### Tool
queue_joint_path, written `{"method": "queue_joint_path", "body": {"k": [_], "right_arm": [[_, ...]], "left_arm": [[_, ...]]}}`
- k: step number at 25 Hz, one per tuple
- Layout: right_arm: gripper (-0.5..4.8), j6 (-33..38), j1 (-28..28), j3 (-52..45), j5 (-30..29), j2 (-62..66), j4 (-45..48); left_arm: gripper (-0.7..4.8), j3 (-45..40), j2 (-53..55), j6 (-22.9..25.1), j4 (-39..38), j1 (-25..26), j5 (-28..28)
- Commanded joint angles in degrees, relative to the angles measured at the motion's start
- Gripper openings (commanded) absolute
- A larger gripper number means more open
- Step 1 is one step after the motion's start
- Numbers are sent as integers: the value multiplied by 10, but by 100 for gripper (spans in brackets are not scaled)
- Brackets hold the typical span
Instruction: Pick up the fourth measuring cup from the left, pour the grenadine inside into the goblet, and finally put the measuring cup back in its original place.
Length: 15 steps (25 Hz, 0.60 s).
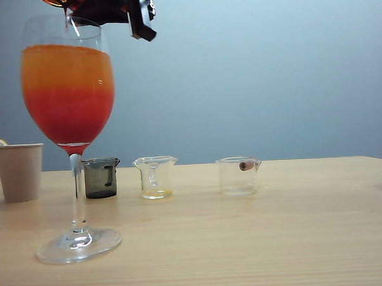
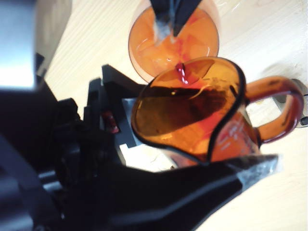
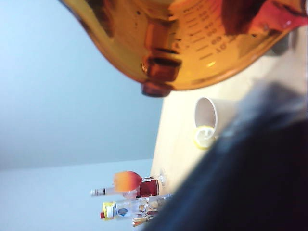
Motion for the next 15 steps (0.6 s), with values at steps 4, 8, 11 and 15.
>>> {"method": "queue_joint_path", "body": {"k": [4,8,11,15], "right_arm": [[-1,113,0,5,-3,-4,17],[-1,180,-1,5,-3,-4,17],[-1,211,-3,5,-3,-4,17],[-1,281,-7,5,5,-4,17]], "left_arm": [[-5,3,-1,-2,8,1,-2],[-5,3,-1,-2,21,1,-2],[-5,3,-1,-2,30,1,-2],[-5,3,-1,-2,32,1,-2]]}}
